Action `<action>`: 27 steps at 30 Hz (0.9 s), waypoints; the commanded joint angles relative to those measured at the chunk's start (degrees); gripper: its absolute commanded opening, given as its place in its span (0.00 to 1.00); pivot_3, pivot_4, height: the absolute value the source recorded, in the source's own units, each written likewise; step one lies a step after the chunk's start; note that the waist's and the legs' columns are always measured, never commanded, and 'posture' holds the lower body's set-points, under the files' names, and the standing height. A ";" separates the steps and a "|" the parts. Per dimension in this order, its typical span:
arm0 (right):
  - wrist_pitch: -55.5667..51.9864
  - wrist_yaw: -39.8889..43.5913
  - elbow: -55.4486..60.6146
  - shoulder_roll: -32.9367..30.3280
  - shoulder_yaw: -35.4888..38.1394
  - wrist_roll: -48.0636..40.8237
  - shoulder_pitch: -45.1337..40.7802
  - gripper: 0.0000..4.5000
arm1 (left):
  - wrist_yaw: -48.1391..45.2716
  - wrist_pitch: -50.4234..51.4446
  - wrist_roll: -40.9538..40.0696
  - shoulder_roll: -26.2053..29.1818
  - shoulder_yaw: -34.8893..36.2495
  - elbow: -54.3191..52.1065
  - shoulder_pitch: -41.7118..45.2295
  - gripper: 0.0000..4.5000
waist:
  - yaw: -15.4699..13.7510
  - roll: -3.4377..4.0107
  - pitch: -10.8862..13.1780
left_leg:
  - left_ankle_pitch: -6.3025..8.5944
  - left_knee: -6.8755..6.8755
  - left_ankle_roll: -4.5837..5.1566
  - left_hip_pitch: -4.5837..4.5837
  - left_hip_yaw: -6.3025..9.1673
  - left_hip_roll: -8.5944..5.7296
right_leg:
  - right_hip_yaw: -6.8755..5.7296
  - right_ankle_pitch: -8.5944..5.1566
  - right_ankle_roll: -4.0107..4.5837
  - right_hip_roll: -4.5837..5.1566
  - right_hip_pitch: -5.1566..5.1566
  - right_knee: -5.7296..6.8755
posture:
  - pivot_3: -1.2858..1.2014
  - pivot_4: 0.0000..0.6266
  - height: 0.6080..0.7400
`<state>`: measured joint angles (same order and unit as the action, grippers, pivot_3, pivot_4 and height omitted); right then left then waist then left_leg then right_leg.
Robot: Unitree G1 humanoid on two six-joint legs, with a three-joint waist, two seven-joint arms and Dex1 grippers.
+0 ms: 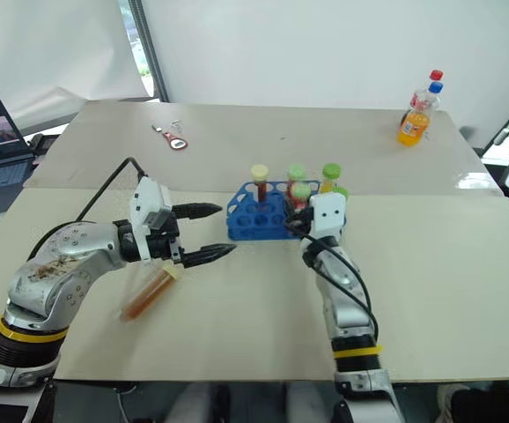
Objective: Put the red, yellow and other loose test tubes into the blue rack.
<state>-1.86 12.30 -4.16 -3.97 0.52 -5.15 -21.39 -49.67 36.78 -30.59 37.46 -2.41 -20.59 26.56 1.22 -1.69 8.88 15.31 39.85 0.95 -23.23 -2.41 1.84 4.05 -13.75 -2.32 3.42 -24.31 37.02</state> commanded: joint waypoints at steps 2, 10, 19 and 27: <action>-3.40 0.95 8.23 -4.01 -0.99 2.37 2.76 0.91 | 1.89 8.19 3.02 5.64 -2.55 -1.63 4.37 1.00 | -0.14 0.01 0.01 | 0.00 -0.01 0.00 0.00 0.01 -0.01 | 0.00 0.00 0.00 0.00 0.00 -0.01 | 0.52 0.24 1.00; -16.51 15.87 27.92 -19.68 -0.11 -5.25 12.59 0.91 | -6.61 21.67 2.45 21.50 -6.89 -2.69 10.47 1.00 | -0.16 0.01 0.07 | 0.00 -0.06 0.01 -0.04 0.01 -0.01 | -0.02 -0.04 0.01 -0.04 -0.03 -0.27 | 0.52 0.24 1.00; -36.22 33.65 42.51 -34.55 -0.54 -29.14 7.32 0.91 | -11.51 35.83 0.31 30.20 -13.29 -2.47 13.53 1.00 | -0.27 -0.07 0.13 | 0.00 -0.03 0.01 0.09 -0.01 0.05 | -0.02 -0.14 0.09 -0.16 0.07 -0.22 | 0.52 0.24 1.00; -40.89 38.42 42.88 -39.72 -1.14 -35.65 0.67 0.91 | -7.36 38.83 4.17 27.06 -20.49 -0.44 13.86 1.00 | -1.13 -0.15 0.17 | 0.00 0.03 0.01 -0.06 -0.19 0.00 | -0.06 -0.15 0.07 -0.12 0.05 -0.28 | 0.52 0.24 1.00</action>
<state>-42.38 50.23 37.72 -43.10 -1.38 -39.49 -19.69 -57.88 74.95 -27.55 64.75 -22.54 -21.25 38.97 0.09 -1.84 9.05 15.31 39.88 0.96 -23.29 -2.61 1.84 3.99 -13.90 -2.25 3.30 -24.27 36.74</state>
